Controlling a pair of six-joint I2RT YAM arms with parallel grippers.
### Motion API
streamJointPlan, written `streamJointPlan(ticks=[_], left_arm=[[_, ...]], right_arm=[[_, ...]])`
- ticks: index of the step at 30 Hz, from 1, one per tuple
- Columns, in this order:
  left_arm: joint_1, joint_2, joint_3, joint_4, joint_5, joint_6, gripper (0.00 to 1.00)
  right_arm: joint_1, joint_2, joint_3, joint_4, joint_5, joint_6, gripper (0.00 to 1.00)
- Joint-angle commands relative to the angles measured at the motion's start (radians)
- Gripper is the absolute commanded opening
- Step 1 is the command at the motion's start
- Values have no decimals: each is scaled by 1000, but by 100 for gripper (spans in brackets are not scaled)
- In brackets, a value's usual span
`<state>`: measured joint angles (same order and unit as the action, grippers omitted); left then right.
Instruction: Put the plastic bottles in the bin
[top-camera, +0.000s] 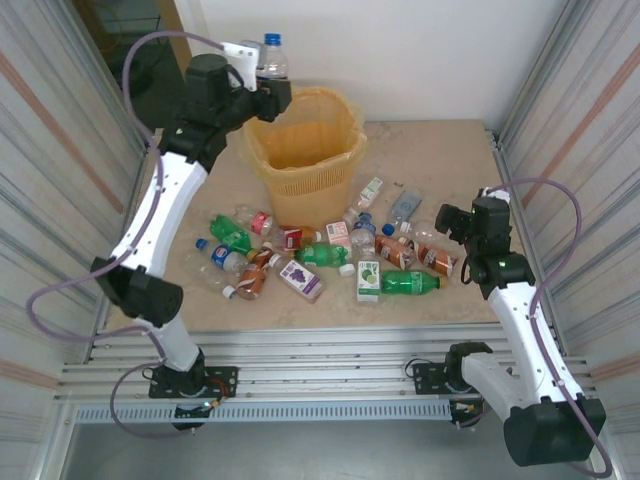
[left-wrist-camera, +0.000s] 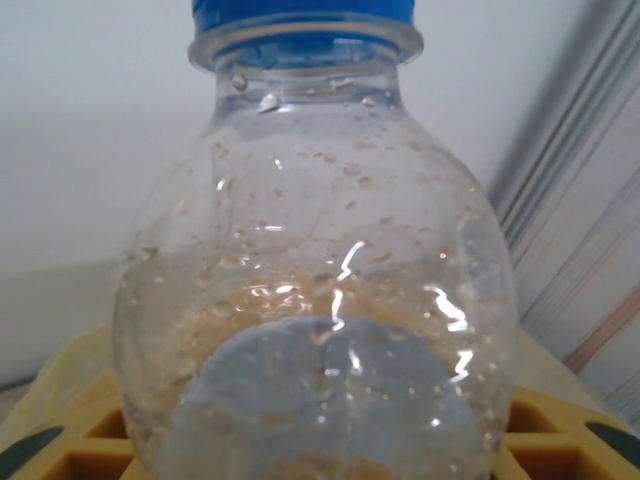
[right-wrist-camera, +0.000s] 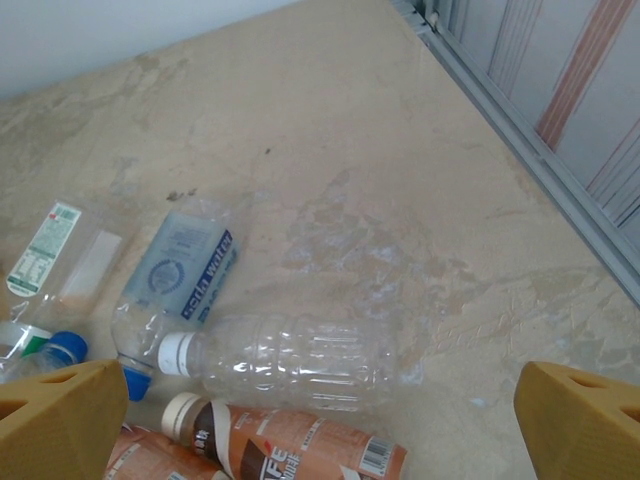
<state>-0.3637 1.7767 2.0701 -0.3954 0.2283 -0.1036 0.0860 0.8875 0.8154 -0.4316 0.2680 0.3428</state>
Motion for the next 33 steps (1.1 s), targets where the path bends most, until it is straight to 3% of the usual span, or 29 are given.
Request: streamJointPlan(ticks=[1,6,14,33], left_arm=[[-19,70,107,-22,74,110,32],[-41,164,198,-90,92,178,32],[-43,245,210,-145,125,204,32],[-44,407,269,-327,73,283,34]], right_arm=[[6,-28,48,-26,-8,42,98],[6,-40,61,-38,-12,53,98],[6,6,105,-102,0,64,98],[7,88,150,-143,11,92,98]])
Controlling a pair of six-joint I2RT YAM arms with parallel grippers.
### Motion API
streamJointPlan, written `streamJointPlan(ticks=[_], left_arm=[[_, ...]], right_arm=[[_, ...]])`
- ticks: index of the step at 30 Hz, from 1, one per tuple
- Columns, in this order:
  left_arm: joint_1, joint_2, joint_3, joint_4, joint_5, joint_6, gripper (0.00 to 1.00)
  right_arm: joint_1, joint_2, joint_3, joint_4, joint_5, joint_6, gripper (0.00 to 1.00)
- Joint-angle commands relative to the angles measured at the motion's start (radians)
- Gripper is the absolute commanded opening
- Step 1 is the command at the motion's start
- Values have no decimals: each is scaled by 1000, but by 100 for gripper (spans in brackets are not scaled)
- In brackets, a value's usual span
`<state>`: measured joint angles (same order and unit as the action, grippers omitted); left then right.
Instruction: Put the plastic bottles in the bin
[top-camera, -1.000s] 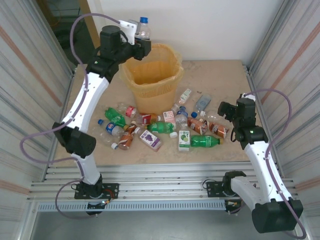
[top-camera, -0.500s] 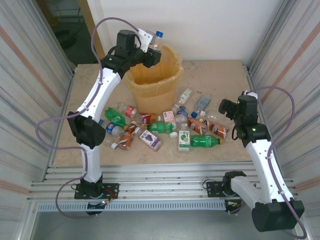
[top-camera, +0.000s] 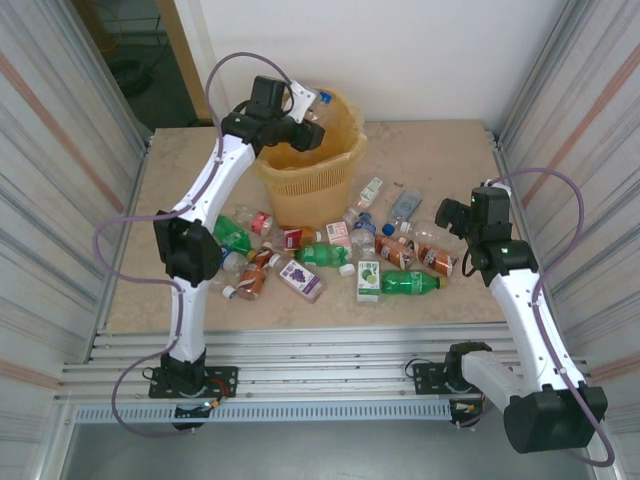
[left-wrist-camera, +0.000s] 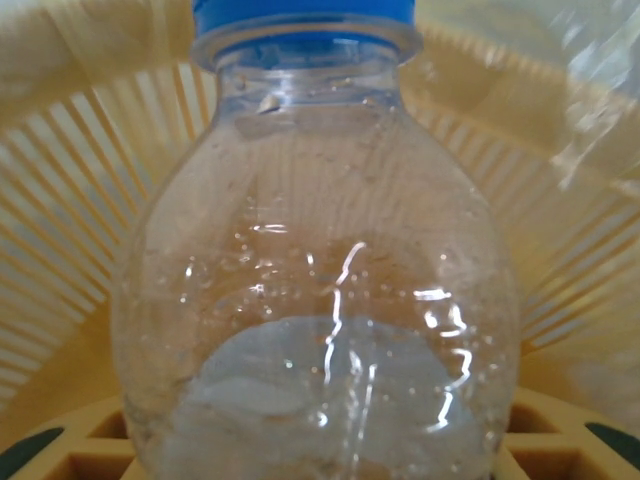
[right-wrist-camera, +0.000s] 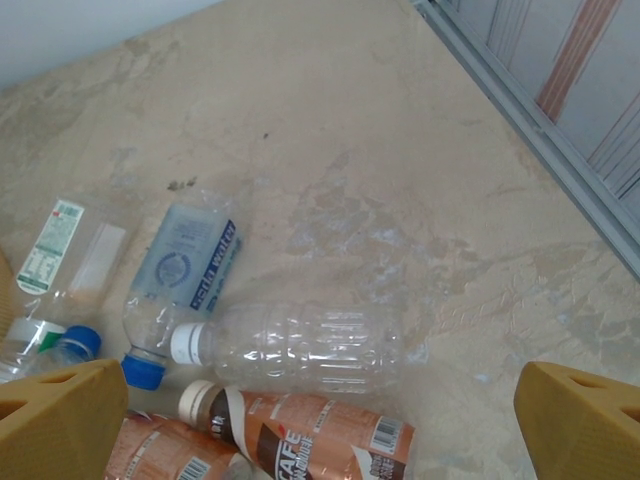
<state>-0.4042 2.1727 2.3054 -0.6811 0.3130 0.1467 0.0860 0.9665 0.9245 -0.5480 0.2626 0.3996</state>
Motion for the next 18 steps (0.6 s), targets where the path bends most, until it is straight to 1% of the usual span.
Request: streamJointPlan(ticks=[1,5,9,15,18], left_arm=[[-4,15,34,-48,-16,36,35],[-10,24,34,-75,-42,65,37],[-25,36,34,-93,-92,101,39],[-61,63,37,-110,-205,172,42],[-71,79,52,-119,-230,184,47]], right_arm=[[6,13,45,-33,32,41,98],[5,48,61,-62,79,63,98],[6,65,65,-58,56,68,98],[5,82,66,-53,38,75,98],[5,92,65,-53,32,80,98]])
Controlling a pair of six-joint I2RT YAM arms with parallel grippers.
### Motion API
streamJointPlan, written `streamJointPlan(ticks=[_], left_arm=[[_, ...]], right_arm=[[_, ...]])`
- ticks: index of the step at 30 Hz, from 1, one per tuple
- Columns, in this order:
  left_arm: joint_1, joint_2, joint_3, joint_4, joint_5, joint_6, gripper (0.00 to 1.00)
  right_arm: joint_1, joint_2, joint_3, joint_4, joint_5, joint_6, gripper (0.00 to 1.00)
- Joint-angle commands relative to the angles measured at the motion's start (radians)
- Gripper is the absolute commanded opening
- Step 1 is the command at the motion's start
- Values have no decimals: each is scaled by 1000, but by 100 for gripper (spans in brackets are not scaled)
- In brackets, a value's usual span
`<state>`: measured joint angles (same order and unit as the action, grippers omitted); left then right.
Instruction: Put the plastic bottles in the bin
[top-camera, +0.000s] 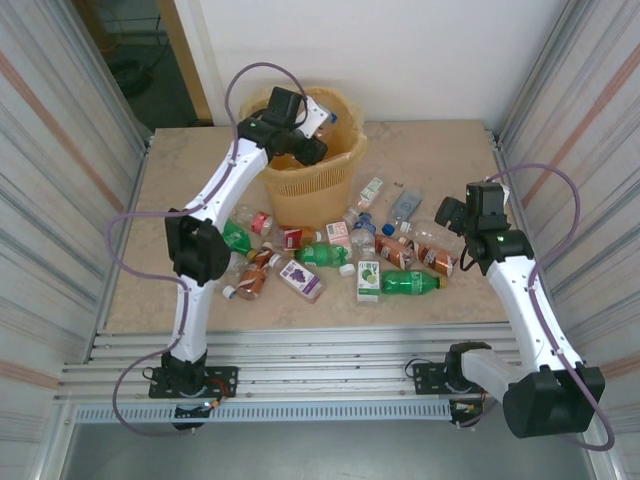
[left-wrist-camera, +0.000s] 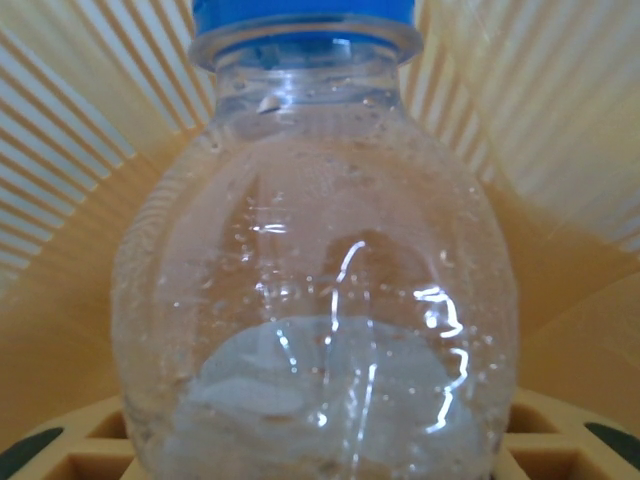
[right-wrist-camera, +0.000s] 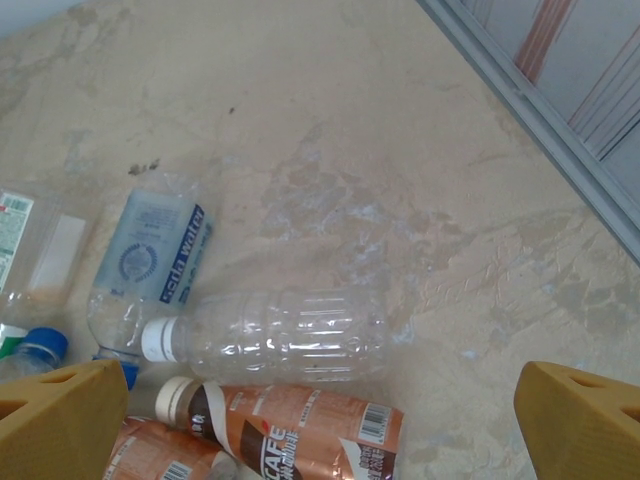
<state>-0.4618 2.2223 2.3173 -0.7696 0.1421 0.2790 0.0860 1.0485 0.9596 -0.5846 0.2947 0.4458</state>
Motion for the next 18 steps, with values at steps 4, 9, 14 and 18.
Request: streamJointPlan(ticks=[4,9,14,18], left_arm=[[-17,52,73,-54,-69,53,55],[-17,54,85,-53,-90,47,70],[-17,32,107,-53,-98,37,81],[-17,6,114,-53,-113,42,85]], right_arm=[[5,19,27,-18,-9,38,98],[5,22,25,-24,-13,37,98],[5,23,24,-27,-23,33,98],[5,28,20,-29,-36,31,98]])
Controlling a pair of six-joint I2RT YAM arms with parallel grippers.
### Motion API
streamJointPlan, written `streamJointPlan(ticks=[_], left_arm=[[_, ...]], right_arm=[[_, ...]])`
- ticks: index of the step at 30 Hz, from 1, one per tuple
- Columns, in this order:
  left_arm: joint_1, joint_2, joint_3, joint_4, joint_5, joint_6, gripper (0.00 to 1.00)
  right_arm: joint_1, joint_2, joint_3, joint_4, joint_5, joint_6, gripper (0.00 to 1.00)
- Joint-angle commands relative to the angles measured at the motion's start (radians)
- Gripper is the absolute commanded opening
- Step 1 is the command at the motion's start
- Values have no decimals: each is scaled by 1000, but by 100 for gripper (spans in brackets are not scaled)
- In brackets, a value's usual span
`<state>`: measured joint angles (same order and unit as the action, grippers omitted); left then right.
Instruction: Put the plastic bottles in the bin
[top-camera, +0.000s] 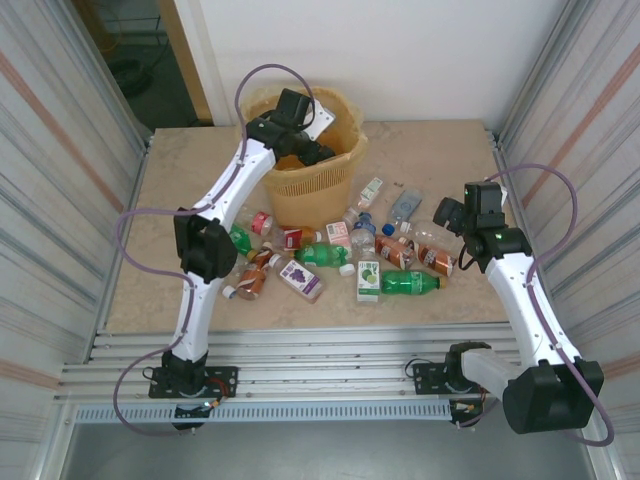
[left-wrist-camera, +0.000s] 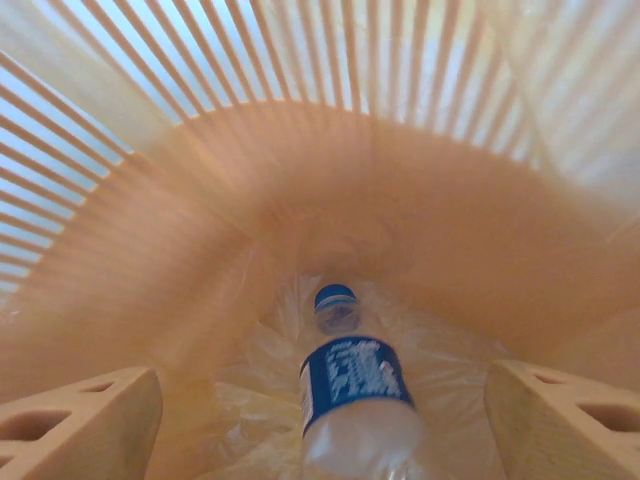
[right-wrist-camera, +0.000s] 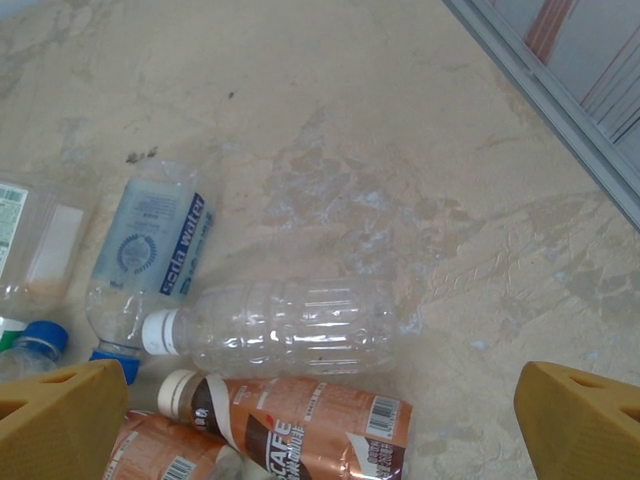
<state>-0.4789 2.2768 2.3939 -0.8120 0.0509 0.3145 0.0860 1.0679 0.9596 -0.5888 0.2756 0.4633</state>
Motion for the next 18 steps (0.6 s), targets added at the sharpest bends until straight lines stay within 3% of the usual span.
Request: streamJointPlan(ticks=[1,18], left_arm=[[0,-56,38,-10,-28,6,86],[-1,-315,-3,-2,-25,-104,93]], right_arm=[[5,10,20,-26,-18,14,98],[-28,-9,1,-105,-40,24,98]])
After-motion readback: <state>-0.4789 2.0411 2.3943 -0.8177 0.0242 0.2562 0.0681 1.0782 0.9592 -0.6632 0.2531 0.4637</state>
